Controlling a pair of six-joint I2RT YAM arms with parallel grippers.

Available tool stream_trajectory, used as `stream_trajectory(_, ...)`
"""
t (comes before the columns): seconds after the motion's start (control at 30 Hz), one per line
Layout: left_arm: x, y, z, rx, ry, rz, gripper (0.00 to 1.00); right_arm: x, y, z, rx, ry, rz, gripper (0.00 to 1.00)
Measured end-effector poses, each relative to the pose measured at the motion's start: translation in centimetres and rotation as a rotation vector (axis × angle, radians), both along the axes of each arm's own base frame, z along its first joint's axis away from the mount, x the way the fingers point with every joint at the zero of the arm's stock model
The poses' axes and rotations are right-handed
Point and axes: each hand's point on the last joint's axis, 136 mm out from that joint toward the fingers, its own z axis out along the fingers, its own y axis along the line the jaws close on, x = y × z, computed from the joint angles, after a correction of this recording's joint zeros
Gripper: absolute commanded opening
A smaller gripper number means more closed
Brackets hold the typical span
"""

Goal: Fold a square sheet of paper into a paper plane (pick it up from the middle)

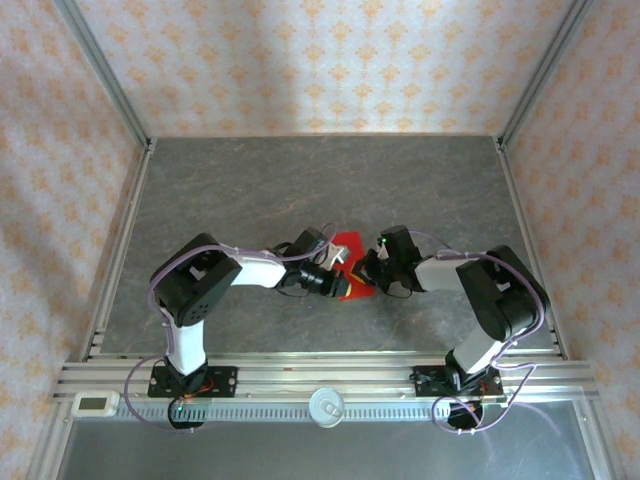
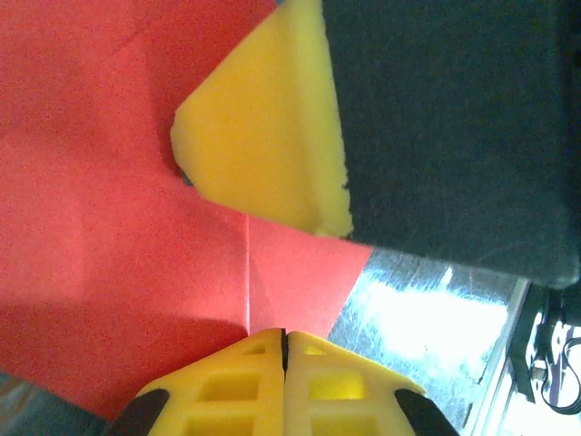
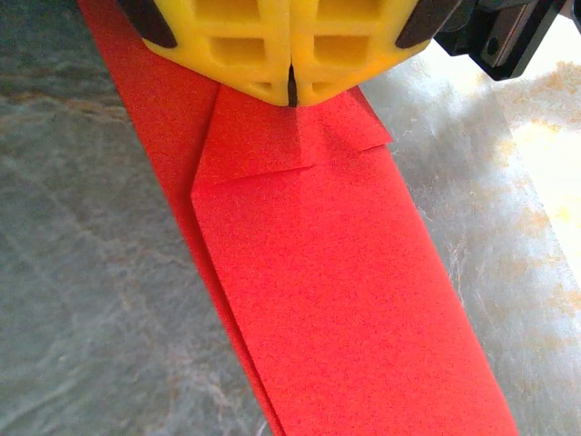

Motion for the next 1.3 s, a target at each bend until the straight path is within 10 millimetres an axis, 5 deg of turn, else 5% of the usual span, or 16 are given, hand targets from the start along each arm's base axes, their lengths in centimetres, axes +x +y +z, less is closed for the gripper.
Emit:
stream_trajectory(0.83,-3.8,3.0,0.8,0.129,-0.059,-0.106,0.05,-0.1,0.0,0.0,0.001,0.003,0.002,0.0)
stream_trajectory(1.07,-1.9,1.3,4.6,0.009,-0.125,-0.028,0.05,-0.1,0.0,0.0,0.002,0.001,0.002,0.0)
stream_trajectory(1.3,0.1,0.0,2.0,0.032,-0.082,0.017,0.05,-0.1,0.0,0.0,0.003,0.0,0.002,0.0)
